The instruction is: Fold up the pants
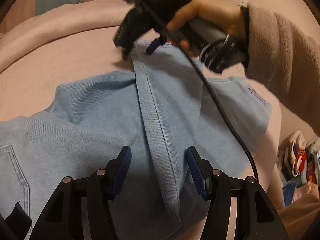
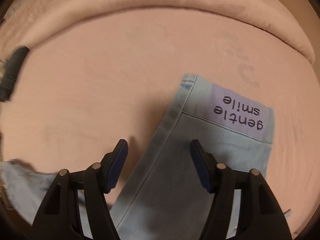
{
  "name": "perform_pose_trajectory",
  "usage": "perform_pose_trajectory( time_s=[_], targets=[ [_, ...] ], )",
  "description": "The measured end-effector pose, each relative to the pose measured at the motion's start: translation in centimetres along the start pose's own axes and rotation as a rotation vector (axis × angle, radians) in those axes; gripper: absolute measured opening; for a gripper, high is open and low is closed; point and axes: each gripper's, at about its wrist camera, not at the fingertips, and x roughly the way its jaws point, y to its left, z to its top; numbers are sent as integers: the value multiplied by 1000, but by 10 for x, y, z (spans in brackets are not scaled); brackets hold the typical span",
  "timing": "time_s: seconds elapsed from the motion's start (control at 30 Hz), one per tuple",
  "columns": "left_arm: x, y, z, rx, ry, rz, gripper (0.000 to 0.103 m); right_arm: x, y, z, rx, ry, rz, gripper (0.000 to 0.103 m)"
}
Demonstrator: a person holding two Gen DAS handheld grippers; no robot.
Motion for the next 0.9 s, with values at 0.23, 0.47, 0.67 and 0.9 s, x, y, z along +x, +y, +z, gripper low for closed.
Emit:
perform_pose_trajectory(
  time_s=[0.23, 0.47, 0.67, 0.9],
  targets=[
    [-10, -8, -2, 40, -28, -4, 9, -9, -25, -13, 112, -82, 51, 7],
    [-27, -36, -13, 154, -57, 10, 5, -110, -88, -92, 266, -342, 228, 7],
    [-26, -70, -23, 288, -45, 27, 5, -172, -142, -206, 409, -461, 297, 7],
    [-11, -78, -27, 362, 38, 77, 5, -105, -182, -311, 675, -341, 349, 7]
  ],
)
